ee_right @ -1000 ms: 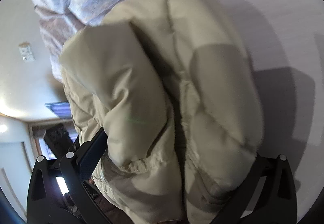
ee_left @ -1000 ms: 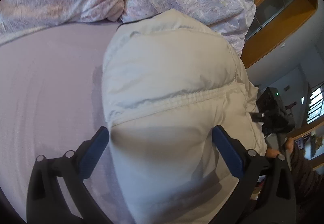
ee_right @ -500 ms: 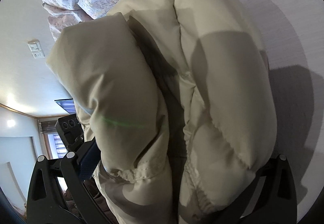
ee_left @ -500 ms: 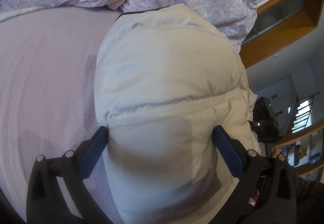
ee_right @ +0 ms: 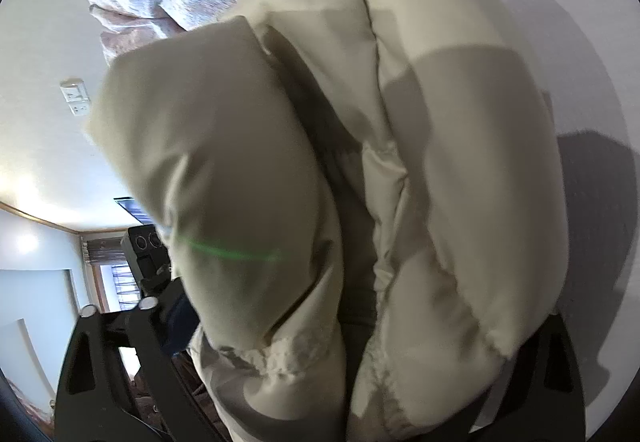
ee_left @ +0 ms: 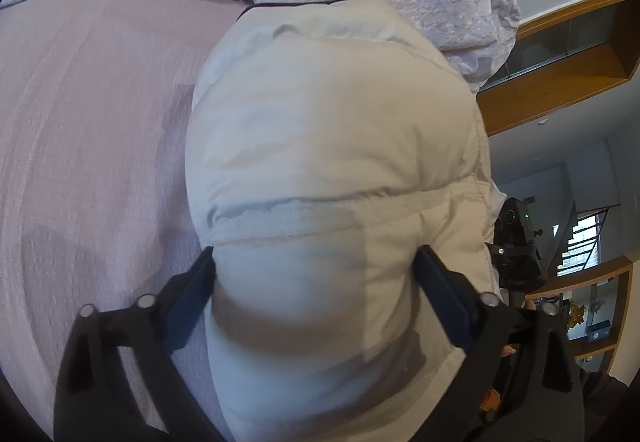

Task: Fold large clothes
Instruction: 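Lift the beige jacket bundle with both tools and roll it over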

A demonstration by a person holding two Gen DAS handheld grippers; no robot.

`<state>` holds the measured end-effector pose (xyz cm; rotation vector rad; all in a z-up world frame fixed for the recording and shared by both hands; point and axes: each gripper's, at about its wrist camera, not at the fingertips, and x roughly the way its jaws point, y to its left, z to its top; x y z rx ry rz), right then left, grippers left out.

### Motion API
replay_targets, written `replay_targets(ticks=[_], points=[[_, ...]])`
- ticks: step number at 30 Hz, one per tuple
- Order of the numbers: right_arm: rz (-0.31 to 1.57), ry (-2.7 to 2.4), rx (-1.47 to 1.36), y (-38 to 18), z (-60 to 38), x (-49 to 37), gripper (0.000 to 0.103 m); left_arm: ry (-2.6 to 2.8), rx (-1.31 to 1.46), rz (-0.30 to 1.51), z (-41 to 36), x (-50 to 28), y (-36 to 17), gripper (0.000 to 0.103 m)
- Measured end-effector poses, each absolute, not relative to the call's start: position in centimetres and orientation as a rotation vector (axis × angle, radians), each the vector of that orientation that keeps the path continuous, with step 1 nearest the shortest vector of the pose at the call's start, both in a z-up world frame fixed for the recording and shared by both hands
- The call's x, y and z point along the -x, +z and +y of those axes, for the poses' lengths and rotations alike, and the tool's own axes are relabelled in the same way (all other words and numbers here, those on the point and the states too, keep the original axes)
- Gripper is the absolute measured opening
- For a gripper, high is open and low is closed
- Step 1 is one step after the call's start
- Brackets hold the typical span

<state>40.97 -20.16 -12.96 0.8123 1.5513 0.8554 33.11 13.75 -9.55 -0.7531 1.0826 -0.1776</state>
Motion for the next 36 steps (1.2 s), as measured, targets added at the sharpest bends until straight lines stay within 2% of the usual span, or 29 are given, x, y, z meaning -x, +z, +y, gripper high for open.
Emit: replay_targets(ticks=[3,6,9,20,29,36], points=[[1.518,0.88,-0.832,-12.3,-19.8,-40.9,0.073,-0.165,0.754,1.065,14.6,-32.9,-8.6,0.079],[1.472,0.929,-0.838,-11.4,-18.2,-41.4,0.063,-0.135,0.73,1.042,15.8,-32.8,-7.4,0.073],[1.436,0.969,-0.83,-10.2,-16.0,-42.4,0.058,-0.101,0.711,1.013,17.8,-32.9,-6.3,0.07],[1.395,1.048,-0.77,-8.5,-8.1,-46.4,0.056,0.018,0.67,0.901,25.1,-33.6,-3.4,0.069],[1.454,0.968,-0.701,-10.7,-5.5,-46.7,0.056,0.071,0.661,0.927,28.5,-34.1,-5.5,0.069],[1.444,0.944,-0.65,-9.8,-4.9,-46.8,0.056,0.083,0.653,0.908,29.3,-33.9,-6.1,0.07]])
